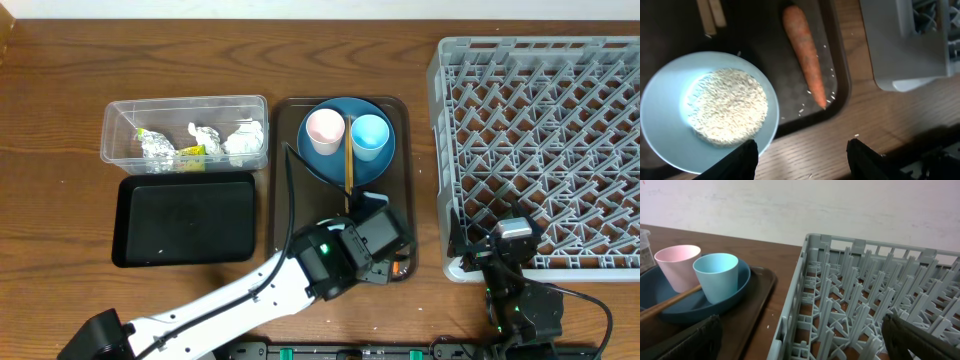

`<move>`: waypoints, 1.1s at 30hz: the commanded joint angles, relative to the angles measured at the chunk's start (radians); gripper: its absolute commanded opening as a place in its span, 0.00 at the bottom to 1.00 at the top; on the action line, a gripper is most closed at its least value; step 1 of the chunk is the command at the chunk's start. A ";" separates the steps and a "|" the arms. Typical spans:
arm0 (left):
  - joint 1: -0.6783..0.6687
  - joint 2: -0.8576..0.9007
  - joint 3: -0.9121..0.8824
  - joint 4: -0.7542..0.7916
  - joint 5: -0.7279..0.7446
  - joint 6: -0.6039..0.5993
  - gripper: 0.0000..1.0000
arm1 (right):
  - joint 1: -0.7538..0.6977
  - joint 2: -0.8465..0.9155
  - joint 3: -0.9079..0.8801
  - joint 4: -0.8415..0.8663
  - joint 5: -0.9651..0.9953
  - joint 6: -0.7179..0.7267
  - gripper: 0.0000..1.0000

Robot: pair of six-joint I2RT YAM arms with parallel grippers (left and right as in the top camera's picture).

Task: Sort waste into correct bins and load items into the dishwasher rack
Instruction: 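Reach the left gripper to the carrot and grasp it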

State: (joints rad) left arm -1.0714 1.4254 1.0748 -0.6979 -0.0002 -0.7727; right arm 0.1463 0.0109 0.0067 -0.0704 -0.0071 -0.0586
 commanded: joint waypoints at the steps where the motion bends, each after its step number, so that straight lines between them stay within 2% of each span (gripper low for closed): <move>1: -0.031 0.024 0.008 0.015 -0.013 -0.059 0.60 | 0.007 -0.004 -0.002 -0.005 0.002 0.009 0.99; 6: -0.075 0.087 0.008 0.106 -0.047 -0.116 0.59 | 0.007 -0.004 -0.002 -0.005 0.002 0.009 0.99; 11: -0.083 0.148 0.008 0.187 -0.074 -0.117 0.59 | 0.007 -0.004 -0.002 -0.005 0.002 0.010 0.99; 17: -0.083 0.214 0.008 0.209 -0.197 -0.131 0.59 | 0.007 -0.004 -0.002 -0.005 0.002 0.009 0.99; 24: -0.083 0.295 0.008 0.337 -0.218 -0.131 0.59 | 0.007 -0.004 -0.002 -0.005 0.002 0.009 0.99; 33: -0.083 0.373 0.008 0.385 -0.284 -0.130 0.59 | 0.007 -0.004 -0.002 -0.005 0.002 0.009 0.99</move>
State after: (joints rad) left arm -1.1542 1.7752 1.0748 -0.3267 -0.2398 -0.8944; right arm 0.1463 0.0109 0.0067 -0.0704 -0.0071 -0.0586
